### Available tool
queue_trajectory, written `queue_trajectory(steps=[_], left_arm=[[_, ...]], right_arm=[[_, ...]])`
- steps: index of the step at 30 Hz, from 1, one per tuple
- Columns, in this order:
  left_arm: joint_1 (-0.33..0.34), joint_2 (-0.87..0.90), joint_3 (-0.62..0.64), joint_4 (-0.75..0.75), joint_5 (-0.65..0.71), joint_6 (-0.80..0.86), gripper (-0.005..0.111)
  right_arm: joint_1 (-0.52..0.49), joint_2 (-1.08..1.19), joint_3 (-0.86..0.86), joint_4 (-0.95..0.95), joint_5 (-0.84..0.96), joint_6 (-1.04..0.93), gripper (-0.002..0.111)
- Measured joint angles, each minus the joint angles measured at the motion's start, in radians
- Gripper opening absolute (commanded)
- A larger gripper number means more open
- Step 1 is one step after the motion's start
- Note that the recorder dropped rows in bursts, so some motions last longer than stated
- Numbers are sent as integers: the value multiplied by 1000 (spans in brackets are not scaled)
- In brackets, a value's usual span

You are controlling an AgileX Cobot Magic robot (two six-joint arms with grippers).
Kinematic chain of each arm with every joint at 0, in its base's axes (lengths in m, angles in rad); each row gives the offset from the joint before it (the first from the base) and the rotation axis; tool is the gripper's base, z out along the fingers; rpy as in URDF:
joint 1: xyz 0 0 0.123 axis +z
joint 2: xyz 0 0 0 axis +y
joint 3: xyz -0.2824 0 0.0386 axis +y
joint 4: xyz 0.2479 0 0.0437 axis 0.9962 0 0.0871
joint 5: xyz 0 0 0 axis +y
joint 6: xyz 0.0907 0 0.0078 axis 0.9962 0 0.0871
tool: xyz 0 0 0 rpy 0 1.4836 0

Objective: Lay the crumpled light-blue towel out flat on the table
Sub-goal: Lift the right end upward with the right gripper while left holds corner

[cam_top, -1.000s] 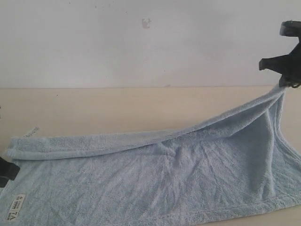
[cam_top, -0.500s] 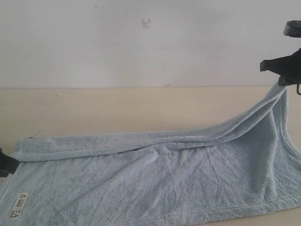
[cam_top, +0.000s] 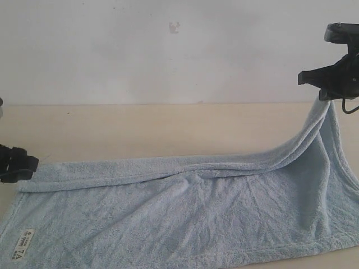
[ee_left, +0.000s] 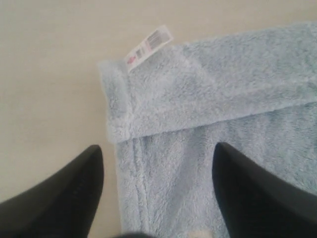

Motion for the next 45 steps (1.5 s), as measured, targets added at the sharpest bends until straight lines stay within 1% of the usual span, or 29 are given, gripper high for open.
queue_trajectory(steps=[2, 6, 11, 26, 28, 34, 36, 39, 45], left_arm=[[13, 67, -37, 2, 25, -34, 61], [22, 176, -102, 4, 41, -52, 61], [24, 231, -151, 6, 22, -58, 61], [24, 307, -160, 50, -29, -58, 61], [24, 320, -160, 50, -35, -58, 57], [24, 329, -160, 50, -39, -58, 27], [24, 329, -160, 50, -39, -58, 21], [24, 329, -160, 50, -39, -58, 17], [24, 329, -160, 50, -32, -58, 17]], right_arm=[[0, 0, 0, 0, 0, 0, 0], [0, 0, 0, 0, 3, -10, 0], [0, 0, 0, 0, 3, -28, 0], [0, 0, 0, 6, 3, -41, 0], [0, 0, 0, 6, 3, -41, 0], [0, 0, 0, 6, 3, -41, 0], [0, 0, 0, 6, 3, -41, 0], [0, 0, 2, 6, 3, -41, 0], [0, 0, 2, 6, 4, -41, 0]])
